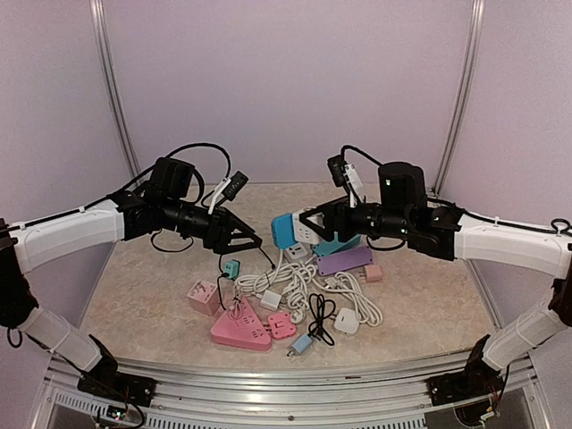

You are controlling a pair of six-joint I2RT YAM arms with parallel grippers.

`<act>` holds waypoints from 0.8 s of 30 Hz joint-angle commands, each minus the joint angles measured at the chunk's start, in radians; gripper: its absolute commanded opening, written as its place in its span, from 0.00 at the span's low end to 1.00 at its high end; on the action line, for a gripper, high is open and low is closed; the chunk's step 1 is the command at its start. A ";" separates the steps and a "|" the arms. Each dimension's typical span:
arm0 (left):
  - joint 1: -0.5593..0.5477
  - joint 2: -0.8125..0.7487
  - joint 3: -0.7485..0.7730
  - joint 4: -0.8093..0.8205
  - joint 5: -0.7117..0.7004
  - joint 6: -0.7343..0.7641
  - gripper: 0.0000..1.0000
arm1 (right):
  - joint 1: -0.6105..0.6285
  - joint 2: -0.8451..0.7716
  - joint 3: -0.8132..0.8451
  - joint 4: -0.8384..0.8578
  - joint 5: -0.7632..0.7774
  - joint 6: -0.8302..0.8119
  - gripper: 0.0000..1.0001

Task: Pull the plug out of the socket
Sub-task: Remove the plug from the socket.

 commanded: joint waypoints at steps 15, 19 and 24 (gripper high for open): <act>-0.030 0.042 -0.029 0.079 0.189 -0.019 0.82 | 0.012 0.081 0.090 0.022 -0.246 -0.013 0.00; -0.032 0.059 -0.020 0.063 0.161 -0.022 0.82 | 0.019 0.103 0.112 0.017 -0.273 -0.020 0.00; -0.028 0.065 -0.010 0.022 0.101 0.001 0.77 | 0.022 0.103 0.133 -0.022 -0.290 -0.036 0.00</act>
